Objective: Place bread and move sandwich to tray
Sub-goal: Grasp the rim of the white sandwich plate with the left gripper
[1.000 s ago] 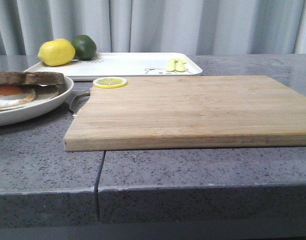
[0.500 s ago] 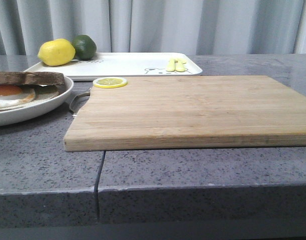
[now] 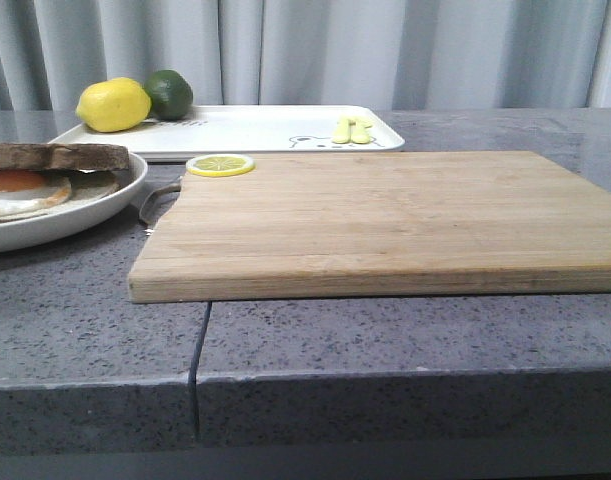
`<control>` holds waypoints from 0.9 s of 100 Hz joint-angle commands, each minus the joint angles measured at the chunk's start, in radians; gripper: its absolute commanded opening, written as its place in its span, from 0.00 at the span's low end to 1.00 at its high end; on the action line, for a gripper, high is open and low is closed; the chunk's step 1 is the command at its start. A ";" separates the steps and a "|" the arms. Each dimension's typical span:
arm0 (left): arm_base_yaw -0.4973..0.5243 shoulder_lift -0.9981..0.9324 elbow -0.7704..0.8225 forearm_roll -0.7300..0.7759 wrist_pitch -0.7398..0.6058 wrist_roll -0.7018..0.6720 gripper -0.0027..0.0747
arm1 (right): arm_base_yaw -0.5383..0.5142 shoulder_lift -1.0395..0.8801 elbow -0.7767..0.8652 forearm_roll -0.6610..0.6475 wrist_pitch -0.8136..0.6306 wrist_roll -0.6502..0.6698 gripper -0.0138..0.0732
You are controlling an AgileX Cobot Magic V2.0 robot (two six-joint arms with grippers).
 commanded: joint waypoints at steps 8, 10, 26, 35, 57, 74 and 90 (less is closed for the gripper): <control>0.001 -0.020 -0.035 -0.038 -0.107 -0.004 0.54 | -0.006 0.002 -0.027 -0.005 -0.081 -0.001 0.62; 0.001 -0.022 -0.035 -0.038 -0.110 -0.004 0.53 | -0.006 0.002 -0.027 -0.005 -0.081 -0.001 0.62; 0.001 -0.024 -0.035 -0.040 -0.112 -0.004 0.47 | -0.006 0.002 -0.027 -0.005 -0.080 -0.001 0.62; 0.001 -0.024 -0.035 -0.040 -0.110 -0.004 0.45 | -0.006 0.002 -0.027 -0.005 -0.080 -0.001 0.62; 0.001 -0.024 -0.035 -0.040 -0.110 -0.004 0.44 | -0.006 0.002 -0.027 -0.005 -0.080 -0.001 0.62; 0.001 -0.007 -0.035 -0.020 -0.154 -0.059 0.44 | -0.006 0.002 -0.027 -0.005 -0.080 -0.001 0.62; 0.025 0.073 -0.035 0.014 -0.162 -0.095 0.44 | -0.006 0.002 -0.027 -0.005 -0.080 -0.001 0.62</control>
